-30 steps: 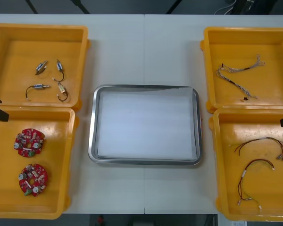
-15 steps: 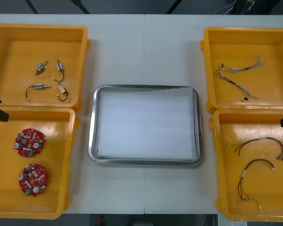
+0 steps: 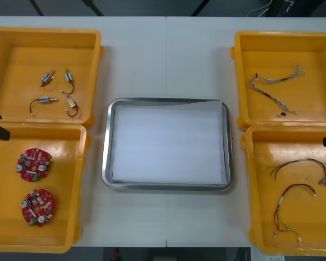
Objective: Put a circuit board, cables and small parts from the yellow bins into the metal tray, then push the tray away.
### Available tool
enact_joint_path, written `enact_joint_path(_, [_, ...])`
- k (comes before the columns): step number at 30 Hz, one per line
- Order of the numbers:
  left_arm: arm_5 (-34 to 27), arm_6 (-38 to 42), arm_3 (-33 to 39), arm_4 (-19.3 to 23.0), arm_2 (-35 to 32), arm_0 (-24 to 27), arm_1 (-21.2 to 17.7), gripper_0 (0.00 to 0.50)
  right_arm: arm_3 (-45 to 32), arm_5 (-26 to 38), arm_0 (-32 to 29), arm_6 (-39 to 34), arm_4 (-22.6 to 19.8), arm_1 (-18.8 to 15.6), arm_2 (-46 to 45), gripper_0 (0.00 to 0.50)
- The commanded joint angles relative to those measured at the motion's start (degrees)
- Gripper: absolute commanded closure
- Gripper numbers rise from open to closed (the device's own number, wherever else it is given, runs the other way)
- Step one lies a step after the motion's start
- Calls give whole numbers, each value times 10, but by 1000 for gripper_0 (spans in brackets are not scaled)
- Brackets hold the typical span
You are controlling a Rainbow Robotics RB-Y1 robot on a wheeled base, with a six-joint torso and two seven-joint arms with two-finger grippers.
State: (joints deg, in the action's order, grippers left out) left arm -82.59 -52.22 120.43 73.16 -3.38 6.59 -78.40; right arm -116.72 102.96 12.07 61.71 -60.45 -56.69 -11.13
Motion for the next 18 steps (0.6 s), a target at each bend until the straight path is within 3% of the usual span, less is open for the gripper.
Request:
enact_joint_path(1, [4,44,2,3,-20,0,-27,0,-12,-3,-4,-16,4,4,-14,0])
enact_joint_path(18, [4,44,2,3,-20,0,-27,0,-12,-3,-4,-16,4,4,-14,0])
